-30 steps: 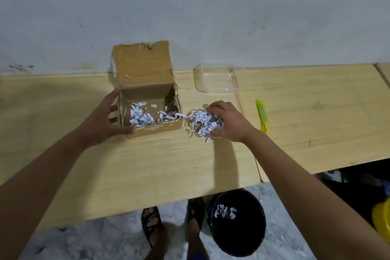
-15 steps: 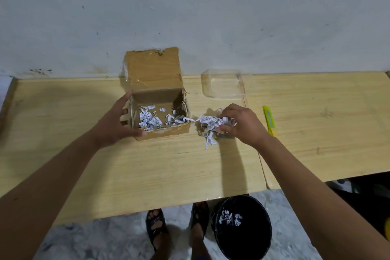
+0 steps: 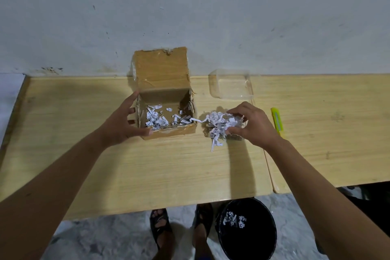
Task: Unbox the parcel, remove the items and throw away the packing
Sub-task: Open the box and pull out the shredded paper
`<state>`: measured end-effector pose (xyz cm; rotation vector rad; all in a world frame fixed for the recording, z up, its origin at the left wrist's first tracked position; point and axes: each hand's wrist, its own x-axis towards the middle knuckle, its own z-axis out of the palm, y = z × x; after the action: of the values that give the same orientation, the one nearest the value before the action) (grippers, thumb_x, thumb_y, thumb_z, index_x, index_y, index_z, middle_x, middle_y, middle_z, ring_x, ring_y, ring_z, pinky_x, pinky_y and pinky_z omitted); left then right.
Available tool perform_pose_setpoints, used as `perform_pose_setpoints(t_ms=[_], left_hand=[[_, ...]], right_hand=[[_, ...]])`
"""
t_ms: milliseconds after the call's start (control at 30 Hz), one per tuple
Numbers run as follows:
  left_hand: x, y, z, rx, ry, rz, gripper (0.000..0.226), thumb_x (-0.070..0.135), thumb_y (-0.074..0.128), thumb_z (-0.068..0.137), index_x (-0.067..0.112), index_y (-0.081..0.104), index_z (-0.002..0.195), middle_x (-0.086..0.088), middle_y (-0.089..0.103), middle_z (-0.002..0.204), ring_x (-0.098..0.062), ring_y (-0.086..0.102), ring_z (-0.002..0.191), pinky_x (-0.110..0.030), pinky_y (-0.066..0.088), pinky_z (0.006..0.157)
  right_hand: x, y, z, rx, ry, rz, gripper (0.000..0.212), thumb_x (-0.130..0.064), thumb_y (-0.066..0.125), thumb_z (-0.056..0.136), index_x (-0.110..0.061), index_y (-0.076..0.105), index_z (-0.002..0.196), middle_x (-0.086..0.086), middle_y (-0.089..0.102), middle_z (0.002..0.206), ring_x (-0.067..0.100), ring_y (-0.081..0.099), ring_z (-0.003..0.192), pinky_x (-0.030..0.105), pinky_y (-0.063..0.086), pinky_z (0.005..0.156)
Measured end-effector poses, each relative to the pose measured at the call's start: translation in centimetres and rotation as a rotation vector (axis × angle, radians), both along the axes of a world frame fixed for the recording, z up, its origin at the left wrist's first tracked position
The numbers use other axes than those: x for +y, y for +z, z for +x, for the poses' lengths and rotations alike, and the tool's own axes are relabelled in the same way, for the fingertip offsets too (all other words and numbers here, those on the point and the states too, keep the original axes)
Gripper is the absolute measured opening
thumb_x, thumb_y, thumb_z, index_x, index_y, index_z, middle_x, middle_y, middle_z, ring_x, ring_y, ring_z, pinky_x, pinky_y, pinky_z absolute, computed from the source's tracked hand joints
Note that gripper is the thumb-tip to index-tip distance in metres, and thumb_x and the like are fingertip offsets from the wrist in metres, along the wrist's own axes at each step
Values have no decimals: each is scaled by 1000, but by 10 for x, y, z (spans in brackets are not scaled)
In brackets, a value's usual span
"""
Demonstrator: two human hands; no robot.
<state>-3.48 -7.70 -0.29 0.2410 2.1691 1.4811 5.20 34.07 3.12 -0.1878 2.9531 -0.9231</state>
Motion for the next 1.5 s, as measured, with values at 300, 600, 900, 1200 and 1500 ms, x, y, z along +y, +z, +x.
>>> perform_pose_setpoints(t_ms=[300,600,900,1200,1500], left_hand=[[2,2,1,5,6,4,135,15,100,59,50,18,160,7,40,160,-22,48,142,-41,58,98],[2,4,2,-24,16,4,139,34,101,47,56,19,157,7,41,160,-21,47,143,-51,55,104],[-1,1,0,-24,23,-54,139,35,104,49,61,19,155,7,42,161,-22,48,143,-53,53,106],[1,2,1,-22,35,-57,138,31,101,51,58,17,156,3,44,160,-22,46,144,-49,56,103],[3,6,4,-22,35,-67,141,39,101,47,58,15,157,2,40,163,-25,46,143,-47,58,101]], right_hand=[[-3,-10,0,-38,-79,-49,45,-44,91,67,-10,76,92,-1,68,81,9,63,68,32,54,68],[0,2,-5,-25,19,-24,62,-67,73,78,-21,74,119,-5,67,97,13,67,86,42,58,80],[-9,11,-9,22,-29,-222,28,-28,95,67,-18,71,75,-2,68,85,22,65,79,40,55,77],[-20,5,-10,73,9,-181,4,-18,81,88,-16,79,85,-5,70,89,12,67,81,40,55,77],[-93,20,-47,-35,275,-135,29,-15,90,76,-15,81,104,-1,72,99,2,64,77,24,53,73]])
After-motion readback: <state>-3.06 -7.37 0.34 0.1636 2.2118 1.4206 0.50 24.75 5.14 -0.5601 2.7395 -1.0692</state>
